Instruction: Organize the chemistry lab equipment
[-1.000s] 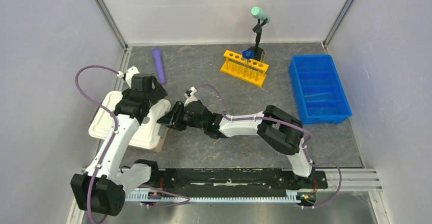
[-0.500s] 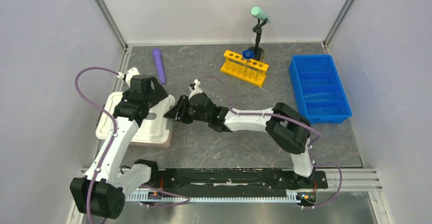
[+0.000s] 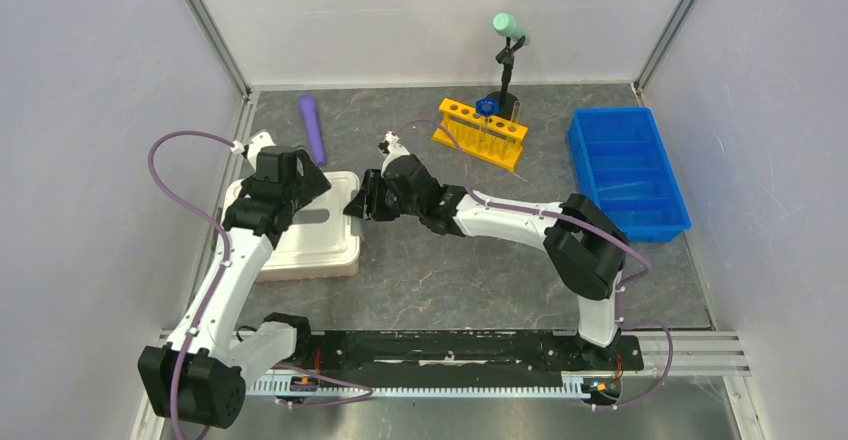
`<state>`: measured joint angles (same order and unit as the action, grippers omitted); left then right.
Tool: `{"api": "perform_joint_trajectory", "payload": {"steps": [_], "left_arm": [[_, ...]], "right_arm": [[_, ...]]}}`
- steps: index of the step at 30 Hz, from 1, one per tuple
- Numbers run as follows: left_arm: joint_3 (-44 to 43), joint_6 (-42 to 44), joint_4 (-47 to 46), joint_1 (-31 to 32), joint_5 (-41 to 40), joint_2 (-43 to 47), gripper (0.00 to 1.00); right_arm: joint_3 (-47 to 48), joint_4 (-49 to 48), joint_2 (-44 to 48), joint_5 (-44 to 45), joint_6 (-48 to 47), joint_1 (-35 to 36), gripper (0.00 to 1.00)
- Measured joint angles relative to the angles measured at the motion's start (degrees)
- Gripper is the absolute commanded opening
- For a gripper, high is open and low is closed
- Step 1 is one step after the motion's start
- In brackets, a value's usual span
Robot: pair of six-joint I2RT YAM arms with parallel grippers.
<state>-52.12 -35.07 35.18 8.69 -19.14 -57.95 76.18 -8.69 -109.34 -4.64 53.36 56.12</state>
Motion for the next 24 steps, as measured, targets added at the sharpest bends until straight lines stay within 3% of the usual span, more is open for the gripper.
{"api": "perform_joint_trajectory", "payload": {"steps": [13, 16, 20, 24], "left_arm": [[0.0, 0.0, -2.4, 0.0, 0.0, -1.6, 1.0], [0.0, 0.0, -2.5, 0.0, 0.0, -1.7, 1.0], [0.0, 0.0, -2.6, 0.0, 0.0, -1.7, 1.0], [0.0, 0.0, -2.6, 0.0, 0.0, -1.7, 1.0]], "right_arm": [[17.6, 18.9, -5.8, 8.9, -15.1, 1.9, 0.34], [18.7, 20.1, -6.1, 11.0, -16.7, 2.5, 0.37], [18.7, 19.8, -6.0, 13.2, -18.1, 3.2, 0.5], [18.5, 18.8, -5.8, 14.5, -20.1, 3.4, 0.51]]}}
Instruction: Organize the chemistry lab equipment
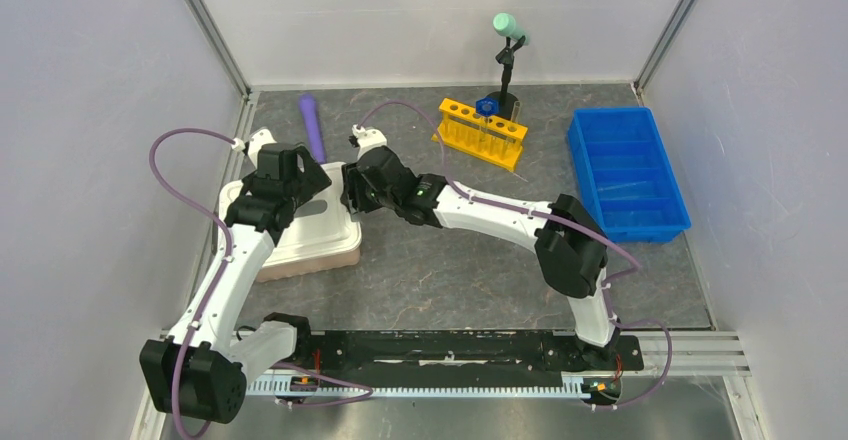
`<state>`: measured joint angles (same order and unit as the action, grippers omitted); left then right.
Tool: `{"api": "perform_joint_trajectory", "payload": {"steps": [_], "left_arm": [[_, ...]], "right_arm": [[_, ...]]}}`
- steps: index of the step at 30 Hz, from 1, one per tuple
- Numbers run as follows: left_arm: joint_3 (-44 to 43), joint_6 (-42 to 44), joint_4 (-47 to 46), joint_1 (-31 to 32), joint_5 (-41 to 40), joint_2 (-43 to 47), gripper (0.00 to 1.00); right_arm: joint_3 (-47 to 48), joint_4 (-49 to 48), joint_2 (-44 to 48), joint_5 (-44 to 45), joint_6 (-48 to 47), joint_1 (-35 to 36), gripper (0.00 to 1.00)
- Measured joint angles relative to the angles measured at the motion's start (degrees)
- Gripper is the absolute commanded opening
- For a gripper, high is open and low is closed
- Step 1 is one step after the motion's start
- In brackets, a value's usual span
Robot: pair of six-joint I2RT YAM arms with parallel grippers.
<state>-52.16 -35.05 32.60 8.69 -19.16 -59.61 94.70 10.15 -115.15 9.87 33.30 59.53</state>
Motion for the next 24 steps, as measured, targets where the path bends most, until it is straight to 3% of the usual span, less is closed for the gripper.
{"api": "perform_joint_trajectory", "payload": {"steps": [10, 24], "left_arm": [[-0.1, 4.7, 2.1, -0.1, 3.0, 2.5, 1.0], [-3.8, 10.1, 9.4, -0.3, 1.8, 8.9, 0.98]], "right_arm": [[-1.4, -2.2, 0.6, -0.8, -2.0, -1.0, 0.42], [-12.5, -3.8, 9.8, -0.3, -8.2, -8.5, 0.42]]}}
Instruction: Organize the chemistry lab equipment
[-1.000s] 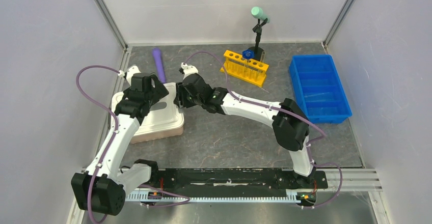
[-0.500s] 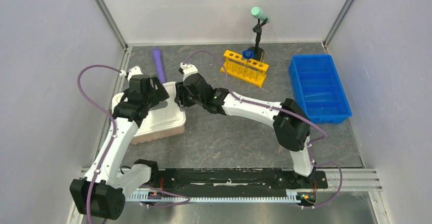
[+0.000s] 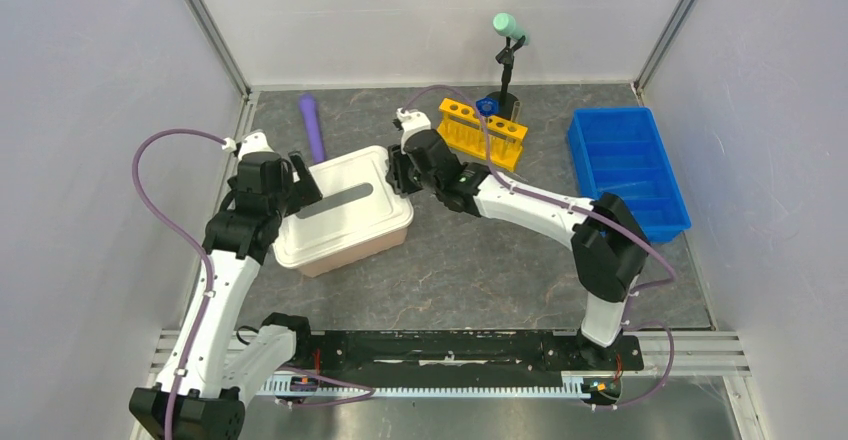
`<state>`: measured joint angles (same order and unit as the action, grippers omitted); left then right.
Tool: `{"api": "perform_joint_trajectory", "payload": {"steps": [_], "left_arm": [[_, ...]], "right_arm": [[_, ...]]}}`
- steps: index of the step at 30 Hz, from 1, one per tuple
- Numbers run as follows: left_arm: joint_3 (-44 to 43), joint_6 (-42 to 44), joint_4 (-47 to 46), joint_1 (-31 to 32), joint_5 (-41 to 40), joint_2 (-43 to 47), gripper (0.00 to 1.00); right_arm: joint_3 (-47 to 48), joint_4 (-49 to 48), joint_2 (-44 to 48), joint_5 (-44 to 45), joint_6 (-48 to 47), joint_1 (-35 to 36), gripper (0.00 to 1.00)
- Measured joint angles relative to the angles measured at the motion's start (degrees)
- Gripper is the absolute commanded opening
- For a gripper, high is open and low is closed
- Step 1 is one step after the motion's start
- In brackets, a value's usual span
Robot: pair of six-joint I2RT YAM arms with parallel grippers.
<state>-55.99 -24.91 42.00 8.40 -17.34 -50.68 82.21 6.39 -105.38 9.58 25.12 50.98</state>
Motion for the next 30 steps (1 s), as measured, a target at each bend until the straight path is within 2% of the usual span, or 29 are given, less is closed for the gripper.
{"api": "perform_joint_trajectory", "payload": {"steps": [5, 13, 22, 30], "left_arm": [[1.3, 0.2, 1.1, -1.9, -1.0, 0.9, 0.99], [5.6, 0.1, 1.1, -10.9, 0.1, 4.1, 1.0], [11.4, -2.2, -1.2, -18.8, 10.1, 4.2, 0.99], [14.8, -5.0, -5.0, -21.4, 18.6, 3.7, 0.94]], "right_arm": [[-4.7, -2.5, 3.1, -0.1, -0.1, -2.4, 0.42], [-6.6, -4.4, 4.1, -1.7, -0.6, -4.1, 0.41], [-7.7, -5.9, 4.7, -3.4, -1.0, -6.1, 0.41], [-8.2, -6.4, 4.7, -4.2, -1.0, -6.7, 0.4]]}}
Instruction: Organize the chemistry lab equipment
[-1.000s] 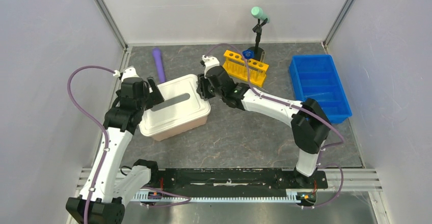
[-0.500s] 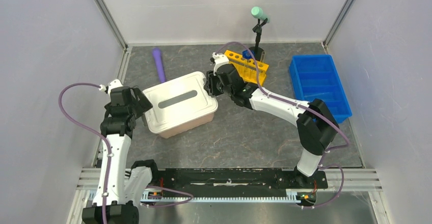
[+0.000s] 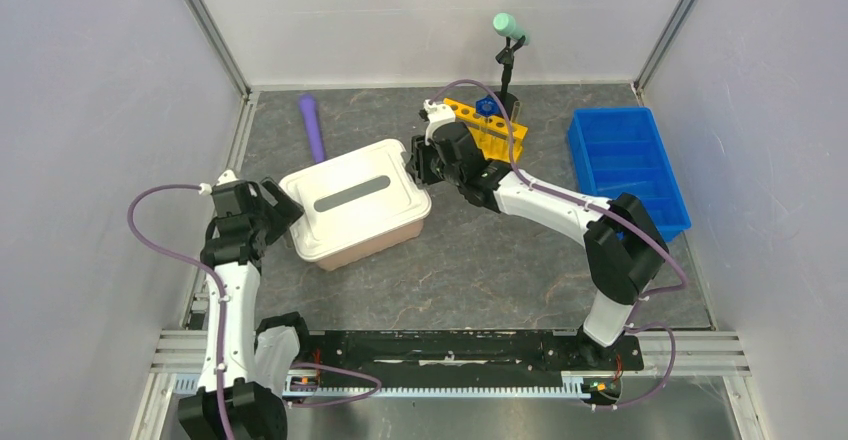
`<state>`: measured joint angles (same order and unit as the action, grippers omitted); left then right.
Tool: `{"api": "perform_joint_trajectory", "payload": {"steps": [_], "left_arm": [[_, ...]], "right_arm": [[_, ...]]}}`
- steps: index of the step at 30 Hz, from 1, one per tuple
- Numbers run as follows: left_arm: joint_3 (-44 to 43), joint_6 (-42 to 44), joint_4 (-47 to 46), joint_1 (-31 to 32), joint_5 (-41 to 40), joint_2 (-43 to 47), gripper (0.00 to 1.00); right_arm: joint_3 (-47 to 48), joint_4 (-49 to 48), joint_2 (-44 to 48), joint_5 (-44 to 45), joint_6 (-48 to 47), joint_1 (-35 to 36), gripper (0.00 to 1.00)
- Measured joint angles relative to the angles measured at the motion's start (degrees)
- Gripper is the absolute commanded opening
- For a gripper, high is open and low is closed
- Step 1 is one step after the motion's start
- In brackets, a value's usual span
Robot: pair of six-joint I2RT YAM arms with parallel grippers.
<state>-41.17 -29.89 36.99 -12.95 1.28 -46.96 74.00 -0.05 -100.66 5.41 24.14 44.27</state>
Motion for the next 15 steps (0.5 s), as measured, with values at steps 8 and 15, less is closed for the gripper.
{"api": "perform_joint_trajectory", "payload": {"steps": [8, 15], "left_arm": [[2.5, -3.1, -4.4, -1.2, 4.4, -0.1, 0.89], [4.1, -5.5, -7.4, -1.7, 6.2, -0.1, 0.87]], "right_arm": [[0.0, -0.1, 0.0, 0.0, 0.0, -0.5, 0.4], [-0.7, -0.9, 0.3, -0.5, 0.2, -0.6, 0.4]]}}
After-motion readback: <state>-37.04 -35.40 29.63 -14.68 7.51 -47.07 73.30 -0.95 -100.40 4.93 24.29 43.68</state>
